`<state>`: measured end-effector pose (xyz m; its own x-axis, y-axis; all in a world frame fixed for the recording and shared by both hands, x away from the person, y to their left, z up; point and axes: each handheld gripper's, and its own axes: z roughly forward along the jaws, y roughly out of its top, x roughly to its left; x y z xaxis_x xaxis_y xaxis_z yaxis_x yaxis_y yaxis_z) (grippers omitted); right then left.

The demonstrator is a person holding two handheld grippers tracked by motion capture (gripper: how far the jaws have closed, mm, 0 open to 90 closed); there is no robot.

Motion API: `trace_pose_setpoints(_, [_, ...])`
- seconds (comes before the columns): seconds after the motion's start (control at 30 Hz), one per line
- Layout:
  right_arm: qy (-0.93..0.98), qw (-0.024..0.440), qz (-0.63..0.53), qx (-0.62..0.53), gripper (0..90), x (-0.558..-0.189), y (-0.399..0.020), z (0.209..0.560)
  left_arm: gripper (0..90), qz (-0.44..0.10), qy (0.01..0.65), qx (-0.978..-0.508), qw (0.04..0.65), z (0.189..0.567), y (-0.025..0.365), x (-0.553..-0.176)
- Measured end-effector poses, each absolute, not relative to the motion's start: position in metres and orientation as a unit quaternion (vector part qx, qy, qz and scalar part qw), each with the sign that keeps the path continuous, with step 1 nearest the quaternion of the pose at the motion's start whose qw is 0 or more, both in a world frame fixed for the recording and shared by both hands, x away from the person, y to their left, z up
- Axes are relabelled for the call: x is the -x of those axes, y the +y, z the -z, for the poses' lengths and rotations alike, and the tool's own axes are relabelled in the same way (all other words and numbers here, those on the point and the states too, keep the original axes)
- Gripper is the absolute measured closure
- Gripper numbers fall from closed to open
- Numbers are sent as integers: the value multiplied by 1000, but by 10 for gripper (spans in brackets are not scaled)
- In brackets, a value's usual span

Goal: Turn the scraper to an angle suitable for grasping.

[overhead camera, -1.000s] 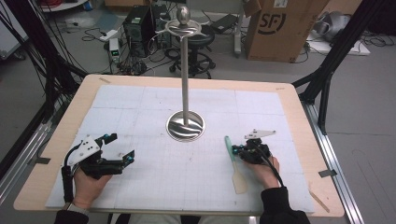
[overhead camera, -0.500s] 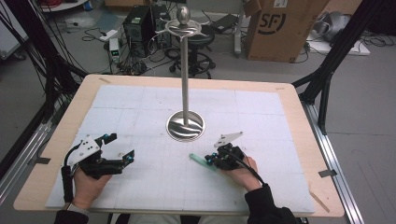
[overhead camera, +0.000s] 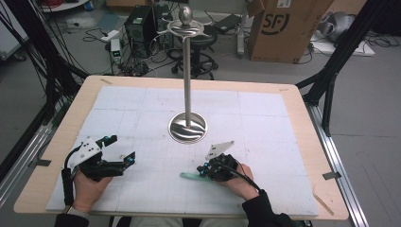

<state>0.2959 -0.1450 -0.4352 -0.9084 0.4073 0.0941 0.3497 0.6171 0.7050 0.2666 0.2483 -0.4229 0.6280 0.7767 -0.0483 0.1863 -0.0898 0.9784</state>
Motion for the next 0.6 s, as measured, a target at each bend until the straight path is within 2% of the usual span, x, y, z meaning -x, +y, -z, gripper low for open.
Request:
trace_pose_setpoints(0.13, [866, 51, -441, -231, 886, -297, -166, 418, 61, -255, 349, -691, 580, 423, 250, -266])
trace_pose_setpoints(0.17, [860, 58, -449, -236, 842, -297, -172, 416, 62, -255, 349, -691, 580, 423, 250, -267])
trace_pose_setpoints(0.23, [853, 59, -457, -244, 829, -297, -177, 415, 61, -255, 349, -691, 580, 423, 250, -267])
trace_pose_setpoints(0.33, [840, 62, -476, -255, 737, -295, -195, 410, 62, -254, 348, -693, 579, 423, 250, -266])
trace_pose_setpoints(0.47, [838, 52, -483, -249, 570, -294, -213, 406, 61, -254, 350, -690, 580, 423, 253, -265])
trace_pose_setpoints(0.6, [841, 40, -478, -250, 286, -295, -220, 401, 61, -254, 351, -691, 579, 423, 254, -264])
